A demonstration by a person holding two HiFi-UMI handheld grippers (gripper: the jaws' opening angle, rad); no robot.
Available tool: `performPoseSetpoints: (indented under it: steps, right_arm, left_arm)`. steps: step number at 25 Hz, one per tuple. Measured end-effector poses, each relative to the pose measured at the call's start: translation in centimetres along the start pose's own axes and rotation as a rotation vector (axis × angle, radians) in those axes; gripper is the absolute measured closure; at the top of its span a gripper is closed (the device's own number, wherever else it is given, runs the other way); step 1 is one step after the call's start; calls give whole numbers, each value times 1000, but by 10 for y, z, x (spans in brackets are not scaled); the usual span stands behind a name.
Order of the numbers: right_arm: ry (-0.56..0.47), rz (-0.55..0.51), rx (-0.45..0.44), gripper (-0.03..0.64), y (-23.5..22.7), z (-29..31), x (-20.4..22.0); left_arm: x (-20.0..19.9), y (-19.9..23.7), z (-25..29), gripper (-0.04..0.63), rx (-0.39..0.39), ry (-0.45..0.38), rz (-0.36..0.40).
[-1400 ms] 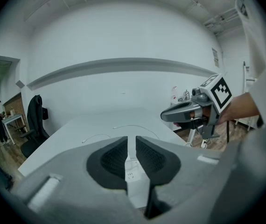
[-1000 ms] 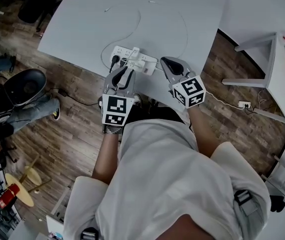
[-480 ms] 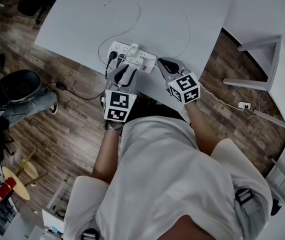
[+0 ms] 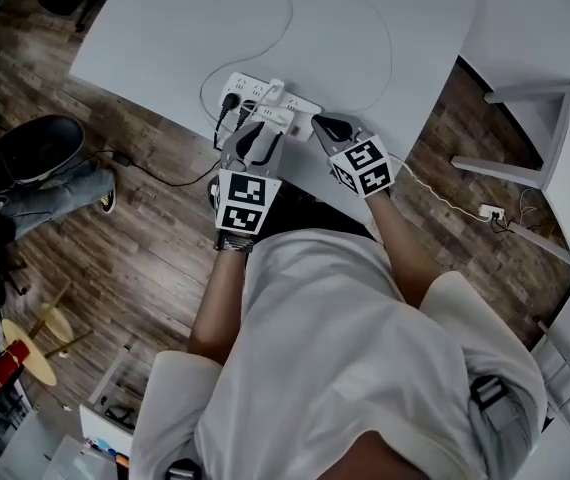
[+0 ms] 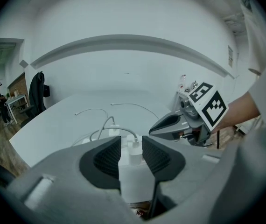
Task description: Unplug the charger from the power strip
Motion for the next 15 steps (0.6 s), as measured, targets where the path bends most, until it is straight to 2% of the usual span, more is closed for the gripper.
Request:
performPoseSetpoints:
  steps: [10, 15]
  right_arm:
    - [92, -39, -56, 614, -2, 16, 26]
    - [101, -60, -78, 614, -2, 17, 30]
  left_arm:
    - [13, -1, 21, 456, 0, 36, -24]
    - [18, -6, 28, 453, -1, 45, -40]
Point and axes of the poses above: the fingertips, and each gripper's own axes: z forward along the fingers, y to its left, x out of its underside, the point moved 4 cm from there along -z, backward along the fingers, and after that the axes turned 12 degrees about -y, right-handed, at the moved point
